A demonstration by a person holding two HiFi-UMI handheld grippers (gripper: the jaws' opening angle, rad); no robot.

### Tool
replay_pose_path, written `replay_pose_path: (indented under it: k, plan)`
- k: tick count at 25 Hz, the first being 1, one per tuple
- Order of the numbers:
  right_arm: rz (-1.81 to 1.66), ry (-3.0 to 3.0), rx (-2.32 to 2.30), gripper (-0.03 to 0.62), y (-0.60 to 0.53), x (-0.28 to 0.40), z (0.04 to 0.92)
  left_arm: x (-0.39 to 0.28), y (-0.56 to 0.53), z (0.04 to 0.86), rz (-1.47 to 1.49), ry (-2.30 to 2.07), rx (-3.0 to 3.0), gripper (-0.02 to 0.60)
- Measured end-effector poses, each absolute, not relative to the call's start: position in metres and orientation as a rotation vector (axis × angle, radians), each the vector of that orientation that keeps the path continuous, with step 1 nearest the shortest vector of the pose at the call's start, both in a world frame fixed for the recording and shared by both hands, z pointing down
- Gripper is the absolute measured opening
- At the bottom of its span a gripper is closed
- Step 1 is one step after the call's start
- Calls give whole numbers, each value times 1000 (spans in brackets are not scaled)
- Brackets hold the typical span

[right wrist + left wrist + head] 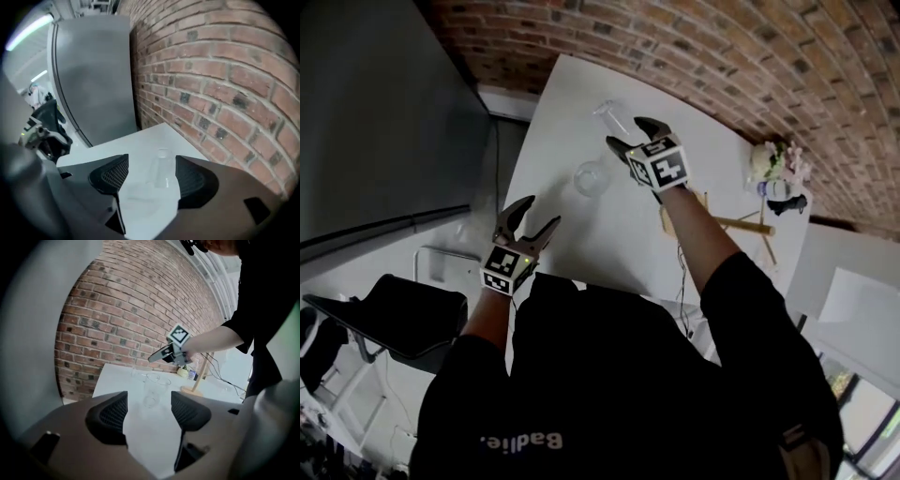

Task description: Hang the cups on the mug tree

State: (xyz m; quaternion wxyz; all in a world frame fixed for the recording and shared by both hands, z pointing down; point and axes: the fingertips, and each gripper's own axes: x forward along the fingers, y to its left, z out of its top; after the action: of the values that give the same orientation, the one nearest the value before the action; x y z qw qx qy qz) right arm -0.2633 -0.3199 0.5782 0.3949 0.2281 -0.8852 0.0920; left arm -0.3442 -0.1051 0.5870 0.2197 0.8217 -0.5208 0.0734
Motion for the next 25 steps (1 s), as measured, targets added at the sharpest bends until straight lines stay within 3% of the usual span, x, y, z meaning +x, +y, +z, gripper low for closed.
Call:
replay_pose_path:
  k: [7, 13, 25]
  plan:
    - [139, -1780, 318, 345, -359, -284, 672, -374, -89, 555, 113, -1532, 2268, 272]
    - [118, -1640, 304, 359, -372, -273, 694, -404, -86, 549, 75, -1576, 2196, 230]
    - [680, -2031, 635, 359, -341, -215, 674, -388, -110, 537, 54, -1478, 2299, 199]
